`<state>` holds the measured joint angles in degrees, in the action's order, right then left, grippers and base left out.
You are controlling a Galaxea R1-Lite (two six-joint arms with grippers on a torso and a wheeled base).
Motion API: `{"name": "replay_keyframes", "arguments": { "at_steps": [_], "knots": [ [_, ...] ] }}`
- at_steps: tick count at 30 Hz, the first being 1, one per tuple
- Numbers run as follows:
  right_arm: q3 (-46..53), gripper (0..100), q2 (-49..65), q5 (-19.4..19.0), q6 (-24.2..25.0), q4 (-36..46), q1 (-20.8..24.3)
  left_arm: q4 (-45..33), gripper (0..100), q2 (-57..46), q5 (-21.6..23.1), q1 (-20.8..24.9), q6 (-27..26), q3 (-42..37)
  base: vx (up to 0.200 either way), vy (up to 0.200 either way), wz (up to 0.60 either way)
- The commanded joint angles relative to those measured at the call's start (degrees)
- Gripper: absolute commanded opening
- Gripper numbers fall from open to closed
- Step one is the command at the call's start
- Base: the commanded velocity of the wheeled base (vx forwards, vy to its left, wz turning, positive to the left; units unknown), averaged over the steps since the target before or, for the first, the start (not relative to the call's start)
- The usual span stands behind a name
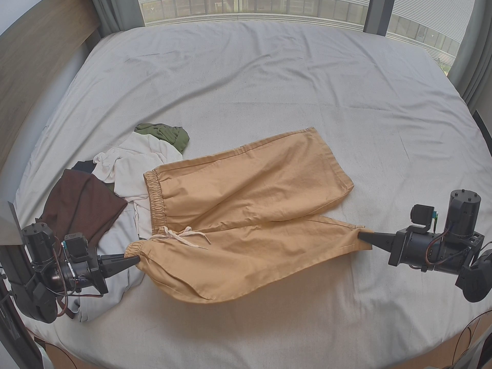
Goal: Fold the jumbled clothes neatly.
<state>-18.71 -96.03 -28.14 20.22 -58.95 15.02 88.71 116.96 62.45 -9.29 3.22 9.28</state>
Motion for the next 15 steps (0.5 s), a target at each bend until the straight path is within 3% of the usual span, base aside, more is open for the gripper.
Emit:
{"name": "replay_keyframes", "arguments": {
  "at_steps": [1, 12, 15],
  "knots": [
    [-0.18, 0, -0.39, 0.01, 0.08, -0.28, 0.01, 0.15, 0, -0.33, -1.10, 0.06, 0.12, 0.92, 0.000, 0.000, 0.00],
    [-2.64, 0, -1.09, -0.08, 0.96, -0.90, -1.48, 0.15, 0, -0.33, -5.06, 1.03, 2.49, 3.55, 0.000, 0.000, 0.00],
    [-2.56, 0, -3.12, 0.01, 2.54, -6.00, -1.84, 0.15, 0, 0.38, -11.92, 3.49, 3.02, 5.05, 0.000, 0.000, 0.00]
  ]
}}
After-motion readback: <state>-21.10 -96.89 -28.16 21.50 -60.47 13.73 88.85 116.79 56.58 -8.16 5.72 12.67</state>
